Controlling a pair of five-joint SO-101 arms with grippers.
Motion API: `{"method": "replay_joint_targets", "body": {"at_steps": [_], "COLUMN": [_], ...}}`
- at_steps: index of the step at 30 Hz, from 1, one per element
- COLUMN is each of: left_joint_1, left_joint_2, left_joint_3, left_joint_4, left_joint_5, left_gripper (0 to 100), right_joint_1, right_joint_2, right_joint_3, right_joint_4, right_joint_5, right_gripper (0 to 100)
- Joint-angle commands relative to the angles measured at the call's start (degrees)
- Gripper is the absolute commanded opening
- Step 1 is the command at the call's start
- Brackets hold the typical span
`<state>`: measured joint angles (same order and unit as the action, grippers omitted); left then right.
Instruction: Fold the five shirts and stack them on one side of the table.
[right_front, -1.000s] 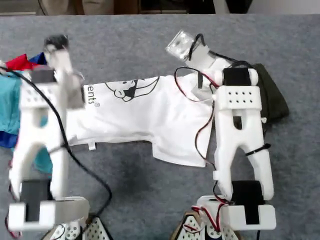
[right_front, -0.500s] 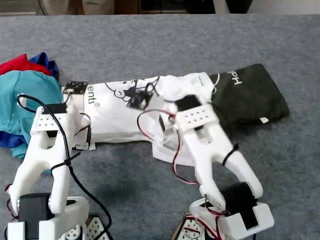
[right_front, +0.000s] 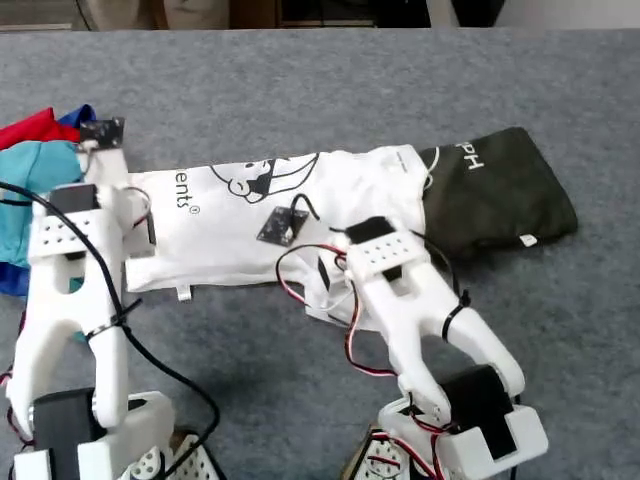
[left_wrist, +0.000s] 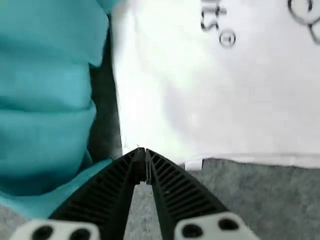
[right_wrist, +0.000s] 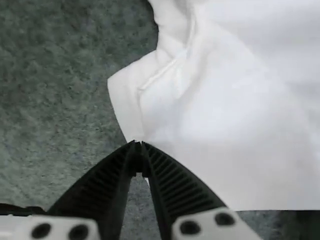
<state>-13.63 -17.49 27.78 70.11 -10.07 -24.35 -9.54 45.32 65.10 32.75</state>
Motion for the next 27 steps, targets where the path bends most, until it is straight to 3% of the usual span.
{"method": "replay_joint_targets", "body": {"at_steps": [1, 10, 14, 19, 27], "left_joint_1": [-0.7, -0.26, -0.26, -2.29, -6.33], "left_joint_2": [-1.1, 15.43, 24.75, 31.34, 31.78], "left_joint_3": [-4.75, -13.89, -20.4, -25.49, -26.2], "left_joint_4": [-0.09, 1.93, 9.58, 11.16, 11.16], "left_joint_5": [0.88, 0.7, 0.88, 0.88, 0.53], "left_gripper": [2, 2, 2, 2, 2], "right_joint_1": [-0.13, -0.13, -0.48, -2.42, -8.31], "right_joint_2": [-2.42, -11.21, -10.42, -4.79, 2.77], "right_joint_3": [2.07, -6.2, -7.69, -7.69, -7.43], "right_joint_4": [-1.93, 5.19, 2.11, -2.11, -5.19], "right_joint_5": [-0.44, -0.7, -0.53, 0.18, 3.6], "right_gripper": [0.2, 0.2, 1.8, 16.5, 16.8]}}
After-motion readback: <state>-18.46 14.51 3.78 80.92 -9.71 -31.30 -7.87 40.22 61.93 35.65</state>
